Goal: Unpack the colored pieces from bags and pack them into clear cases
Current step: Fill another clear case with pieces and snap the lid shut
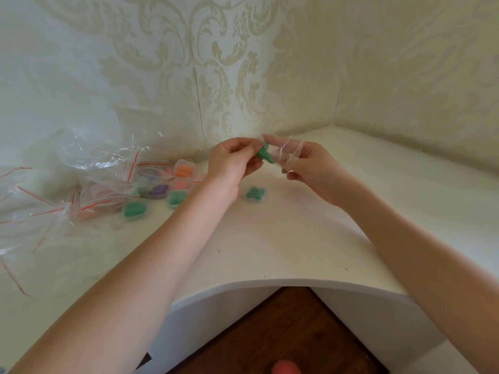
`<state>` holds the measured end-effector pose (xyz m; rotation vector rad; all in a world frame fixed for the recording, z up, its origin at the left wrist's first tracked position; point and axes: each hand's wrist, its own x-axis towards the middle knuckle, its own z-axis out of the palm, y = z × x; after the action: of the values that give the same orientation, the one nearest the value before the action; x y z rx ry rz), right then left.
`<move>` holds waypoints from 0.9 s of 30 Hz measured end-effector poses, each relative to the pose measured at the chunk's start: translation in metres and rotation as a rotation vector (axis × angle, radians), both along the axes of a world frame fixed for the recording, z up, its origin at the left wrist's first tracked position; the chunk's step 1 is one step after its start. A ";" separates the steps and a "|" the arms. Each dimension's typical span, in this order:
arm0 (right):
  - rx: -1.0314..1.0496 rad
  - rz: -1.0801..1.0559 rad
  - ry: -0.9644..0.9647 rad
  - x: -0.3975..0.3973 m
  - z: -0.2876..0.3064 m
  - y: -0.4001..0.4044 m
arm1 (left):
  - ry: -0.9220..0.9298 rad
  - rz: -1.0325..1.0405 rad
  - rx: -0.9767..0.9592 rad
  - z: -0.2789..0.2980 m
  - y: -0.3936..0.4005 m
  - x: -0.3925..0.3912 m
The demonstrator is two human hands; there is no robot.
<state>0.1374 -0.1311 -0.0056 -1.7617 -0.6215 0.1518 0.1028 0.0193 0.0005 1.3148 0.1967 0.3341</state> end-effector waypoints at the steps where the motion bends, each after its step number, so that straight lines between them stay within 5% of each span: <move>1: -0.021 -0.005 -0.031 0.000 0.000 -0.001 | -0.009 0.020 0.029 0.000 0.000 0.000; 5: -0.094 -0.017 -0.177 0.001 0.001 -0.001 | 0.016 0.056 0.071 -0.001 0.001 0.001; 15: -0.084 -0.273 -0.354 0.004 -0.002 0.002 | 0.039 0.000 -0.175 0.001 0.003 0.003; 22: -0.067 -0.161 -0.261 0.005 -0.005 0.004 | -0.138 0.103 0.340 -0.002 -0.001 0.004; 27: -0.165 -0.137 -0.305 0.008 -0.013 0.006 | -0.141 0.106 0.383 -0.006 0.000 0.004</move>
<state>0.1454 -0.1247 -0.0182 -1.9997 -0.7201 -0.1685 0.1072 0.0191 -0.0056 1.6543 0.0852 0.5736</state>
